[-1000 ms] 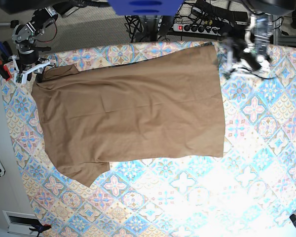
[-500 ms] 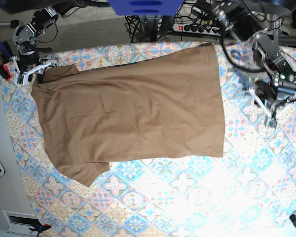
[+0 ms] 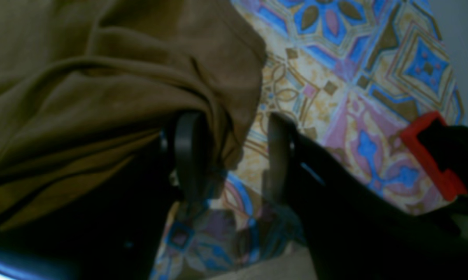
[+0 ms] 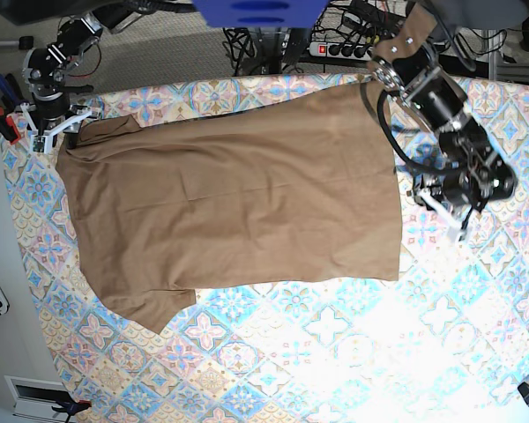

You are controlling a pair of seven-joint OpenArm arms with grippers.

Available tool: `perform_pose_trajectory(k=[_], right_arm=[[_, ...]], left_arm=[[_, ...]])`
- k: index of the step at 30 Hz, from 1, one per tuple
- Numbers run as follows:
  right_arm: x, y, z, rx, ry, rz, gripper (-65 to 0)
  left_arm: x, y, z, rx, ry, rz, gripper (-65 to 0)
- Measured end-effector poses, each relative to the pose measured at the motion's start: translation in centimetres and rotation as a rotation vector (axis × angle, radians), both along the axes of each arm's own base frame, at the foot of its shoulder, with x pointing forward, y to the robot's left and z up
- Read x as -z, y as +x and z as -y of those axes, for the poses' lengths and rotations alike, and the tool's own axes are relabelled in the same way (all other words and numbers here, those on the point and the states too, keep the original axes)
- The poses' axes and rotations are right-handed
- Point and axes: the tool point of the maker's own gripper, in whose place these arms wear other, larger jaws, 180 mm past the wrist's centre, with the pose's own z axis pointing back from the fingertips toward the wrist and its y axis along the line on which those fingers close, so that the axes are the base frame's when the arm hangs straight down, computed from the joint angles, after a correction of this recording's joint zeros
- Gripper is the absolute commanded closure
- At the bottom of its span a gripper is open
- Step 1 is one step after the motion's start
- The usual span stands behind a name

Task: Layout the t-shirt on the table in an organized manner, then fold the t-shirt properly
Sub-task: 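Lower the left gripper to the shirt's hem corner and grasp it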

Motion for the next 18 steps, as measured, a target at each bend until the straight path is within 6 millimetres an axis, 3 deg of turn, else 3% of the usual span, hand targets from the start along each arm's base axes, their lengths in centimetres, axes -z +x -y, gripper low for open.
perform_pose_trajectory(k=[5,13,18], right_arm=[[0.0,0.0,0.0,-0.001,-0.002,-0.002,-24.5],[0.0,0.0,0.0,-0.001,-0.002,-0.003,-24.5],[0.0,0.0,0.0,-0.001,-0.002,-0.003,-24.6]], left_arm=[[-0.8,3.7,1.5,0.058,-0.011,0.095,-18.6],[-0.2,7.3,4.0,0.054,-0.137,0.134,-18.7],[0.2,9.5,6.0,0.137,-0.09,0.168,-17.8]])
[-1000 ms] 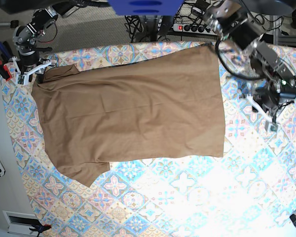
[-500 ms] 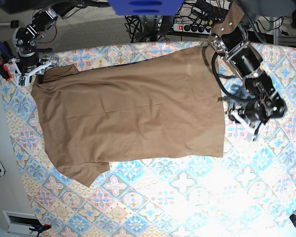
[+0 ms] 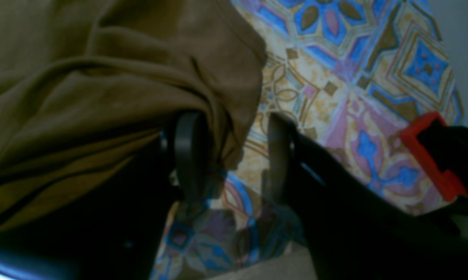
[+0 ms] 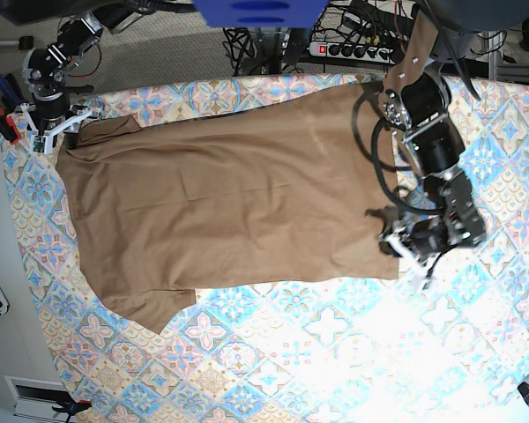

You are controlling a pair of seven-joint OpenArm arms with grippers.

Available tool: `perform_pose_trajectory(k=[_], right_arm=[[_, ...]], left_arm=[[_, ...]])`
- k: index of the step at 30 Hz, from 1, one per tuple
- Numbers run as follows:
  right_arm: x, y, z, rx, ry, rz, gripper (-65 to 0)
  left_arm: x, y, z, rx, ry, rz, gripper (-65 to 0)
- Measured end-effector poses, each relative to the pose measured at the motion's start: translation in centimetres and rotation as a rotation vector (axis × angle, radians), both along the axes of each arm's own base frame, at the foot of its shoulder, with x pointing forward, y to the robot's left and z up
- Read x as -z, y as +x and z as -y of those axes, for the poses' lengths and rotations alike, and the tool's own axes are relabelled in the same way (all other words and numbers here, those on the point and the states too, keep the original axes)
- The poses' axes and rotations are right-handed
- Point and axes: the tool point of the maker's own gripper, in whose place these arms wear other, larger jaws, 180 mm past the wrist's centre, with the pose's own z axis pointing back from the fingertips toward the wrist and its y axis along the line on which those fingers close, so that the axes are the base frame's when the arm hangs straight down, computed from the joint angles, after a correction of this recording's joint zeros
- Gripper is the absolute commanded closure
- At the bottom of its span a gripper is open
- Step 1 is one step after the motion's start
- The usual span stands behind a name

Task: Layout the t-shirt on the table in an organized manner, then fold the t-shirt properly
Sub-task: 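Lower the left gripper to the shirt's hem corner and grasp it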

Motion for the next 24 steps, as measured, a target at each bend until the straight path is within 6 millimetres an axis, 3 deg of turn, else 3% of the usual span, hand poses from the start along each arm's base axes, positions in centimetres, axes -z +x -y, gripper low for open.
perform_pose_trajectory(k=[2,5,14,18,24], right_arm=[[0.0,0.0,0.0,0.0,0.0,-0.001,-24.6],[0.0,0.0,0.0,-0.001,0.0,0.001,-24.6],[0.0,0.0,0.0,0.0,0.0,0.0,-24.6],[-0.2,0.5,0.0,0.0,0.001,0.006,-24.6],[-0.3,0.9,0.0,0.0,-0.003,0.007,-24.6]], left_arm=[[0.0,0.8,1.2,0.001,-0.033,0.045,-15.1],[0.2,1.4,1.7,-0.004,-0.061,0.055,-0.1],[0.0,4.4,3.4,-0.003,-0.121,0.071,0.0],[-1.5,6.5,3.7,-0.026,-0.144,0.149,0.0],[-5.5,10.6,5.5,-0.058,-0.234,0.297,0.0]])
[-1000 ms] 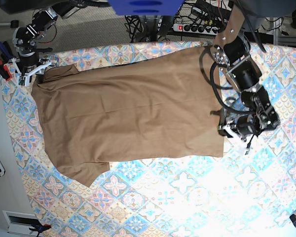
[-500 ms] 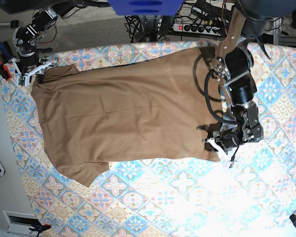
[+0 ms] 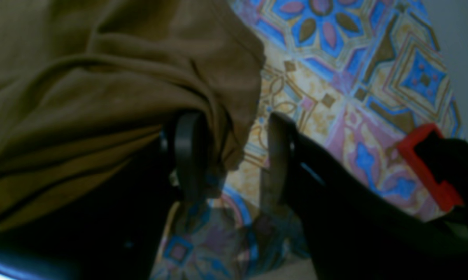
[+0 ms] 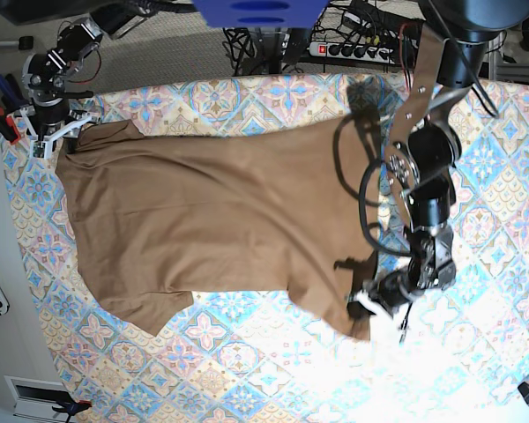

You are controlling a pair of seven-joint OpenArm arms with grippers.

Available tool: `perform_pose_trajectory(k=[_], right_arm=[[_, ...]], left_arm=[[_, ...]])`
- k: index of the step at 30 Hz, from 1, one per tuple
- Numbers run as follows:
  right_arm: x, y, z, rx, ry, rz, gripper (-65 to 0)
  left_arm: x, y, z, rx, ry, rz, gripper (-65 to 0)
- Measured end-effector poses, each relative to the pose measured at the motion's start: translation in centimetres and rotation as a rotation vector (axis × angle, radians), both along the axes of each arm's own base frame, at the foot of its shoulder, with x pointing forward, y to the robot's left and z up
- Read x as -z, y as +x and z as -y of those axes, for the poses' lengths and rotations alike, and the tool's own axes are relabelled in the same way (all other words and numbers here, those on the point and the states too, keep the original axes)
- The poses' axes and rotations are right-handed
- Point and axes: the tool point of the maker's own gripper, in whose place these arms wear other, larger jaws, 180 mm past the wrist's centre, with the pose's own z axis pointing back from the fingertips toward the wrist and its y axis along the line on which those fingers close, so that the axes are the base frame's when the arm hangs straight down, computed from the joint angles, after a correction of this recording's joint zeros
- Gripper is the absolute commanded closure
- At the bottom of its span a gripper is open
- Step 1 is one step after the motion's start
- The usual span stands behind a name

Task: Layout the t-shirt on the table in an organized manner, then fold the t-shirt properly
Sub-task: 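Lower the left gripper to the shirt's hem corner and grasp it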

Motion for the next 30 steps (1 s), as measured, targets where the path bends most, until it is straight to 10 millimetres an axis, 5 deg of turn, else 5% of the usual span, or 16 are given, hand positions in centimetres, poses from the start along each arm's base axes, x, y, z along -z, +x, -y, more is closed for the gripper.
perform_pose_trajectory(k=[3,7,17,22,30], right_arm=[[0.0,0.0,0.0,0.001,-0.001,0.0,-24.6],[0.0,0.0,0.0,0.001,0.0,0.0,-24.6],[0.0,0.0,0.0,0.003,-0.001,0.0,-24.6],[0.0,0.0,0.0,0.002,-0.001,-0.001,-24.6],[0.0,0.0,0.0,0.002,-0.001,0.0,-24.6]], left_arm=[[-1.3,1.3,0.6,-0.014,-0.033,0.048,0.0],[-0.6,1.0,0.9,0.018,0.014,0.028,0.0],[5.0,-3.5,-2.2,-0.002,0.068,-0.098,0.0],[4.7,-3.2,-2.3,-0.007,0.057,-0.085,-26.5],[4.9,-4.2,-5.5,-0.006,0.119,-0.16,-24.0]])
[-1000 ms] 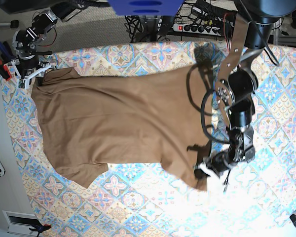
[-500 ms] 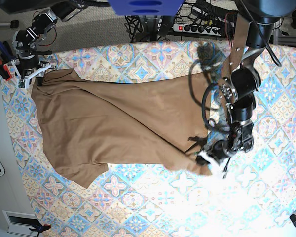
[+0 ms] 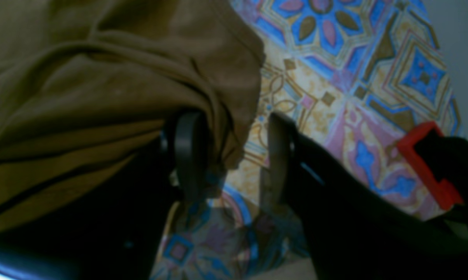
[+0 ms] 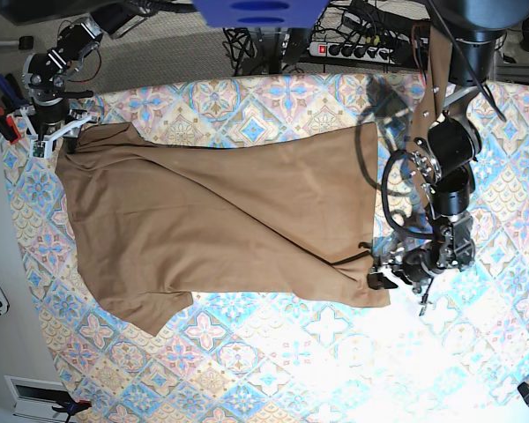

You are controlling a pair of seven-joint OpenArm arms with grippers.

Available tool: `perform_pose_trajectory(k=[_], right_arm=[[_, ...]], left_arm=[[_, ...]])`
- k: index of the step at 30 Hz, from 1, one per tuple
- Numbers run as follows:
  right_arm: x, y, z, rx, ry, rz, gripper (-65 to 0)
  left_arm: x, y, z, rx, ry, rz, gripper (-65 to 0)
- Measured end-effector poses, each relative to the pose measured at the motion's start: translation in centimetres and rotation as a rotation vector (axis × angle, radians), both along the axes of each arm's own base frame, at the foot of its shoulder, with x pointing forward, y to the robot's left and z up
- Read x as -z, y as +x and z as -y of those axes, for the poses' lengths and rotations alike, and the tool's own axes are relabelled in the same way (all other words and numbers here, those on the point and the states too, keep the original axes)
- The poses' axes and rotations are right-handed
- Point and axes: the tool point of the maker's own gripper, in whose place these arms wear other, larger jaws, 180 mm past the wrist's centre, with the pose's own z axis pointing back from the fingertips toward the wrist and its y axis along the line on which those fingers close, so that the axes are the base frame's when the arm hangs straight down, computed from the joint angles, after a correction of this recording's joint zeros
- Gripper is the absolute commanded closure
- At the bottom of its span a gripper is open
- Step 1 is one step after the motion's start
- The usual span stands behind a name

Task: Layout the t-shirt on the table in an organized manner, then fold the t-shirt properly
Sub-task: 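Lower the left gripper to the shirt's hem corner and grasp it, then pull the grasped hem corner with the left gripper toward the collar edge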

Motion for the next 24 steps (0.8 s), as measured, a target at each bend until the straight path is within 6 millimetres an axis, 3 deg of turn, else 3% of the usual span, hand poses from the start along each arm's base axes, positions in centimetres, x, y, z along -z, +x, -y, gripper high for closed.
perform_pose_trajectory(k=[5,11,20,24], right_arm=[[0.0,-0.1,0.0,-0.001,0.0,-0.001,-24.6],[0.0,0.0,0.0,-0.002,0.0,0.0,-24.6],[0.2,-0.1,-0.1,0.001,0.005,-0.002,-24.6],[0.2,-0.1,-0.1,-0.001,0.004,-0.001,-24.6]], left_arm=[[-1.4,-0.9,-2.5,0.032,0.133,-0.043,-24.2],[-2.6,-6.5,-7.5,0.005,0.343,-0.112,-23.8],[-2.6,-16.2,-8.0,0.046,0.457,-0.155,-23.8],[-2.7,-20.1,-8.5,-0.001,0.416,-0.156,-23.8]])
